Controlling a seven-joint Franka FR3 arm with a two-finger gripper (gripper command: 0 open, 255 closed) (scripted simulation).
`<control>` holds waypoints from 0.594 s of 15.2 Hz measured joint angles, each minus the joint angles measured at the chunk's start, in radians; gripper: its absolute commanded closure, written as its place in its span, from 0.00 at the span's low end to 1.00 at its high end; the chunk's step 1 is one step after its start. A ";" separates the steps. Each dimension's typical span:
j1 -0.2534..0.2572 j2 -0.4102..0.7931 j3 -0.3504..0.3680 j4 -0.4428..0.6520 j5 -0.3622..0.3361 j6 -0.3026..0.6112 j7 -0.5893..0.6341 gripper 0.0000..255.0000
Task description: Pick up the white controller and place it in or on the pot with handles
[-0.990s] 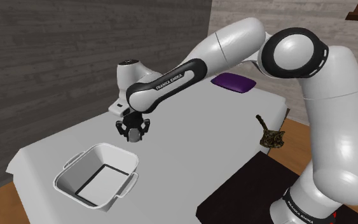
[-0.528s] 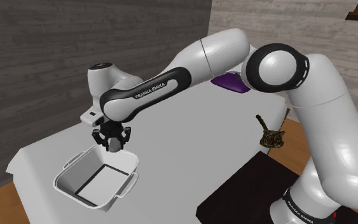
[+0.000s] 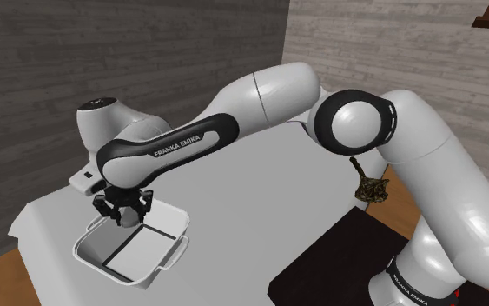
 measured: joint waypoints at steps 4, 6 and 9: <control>0.005 0.026 -0.008 -0.006 -0.009 0.031 0.006 1.00; 0.005 0.037 -0.012 -0.012 -0.013 0.048 0.008 1.00; 0.008 0.060 -0.018 -0.014 -0.020 0.072 0.010 1.00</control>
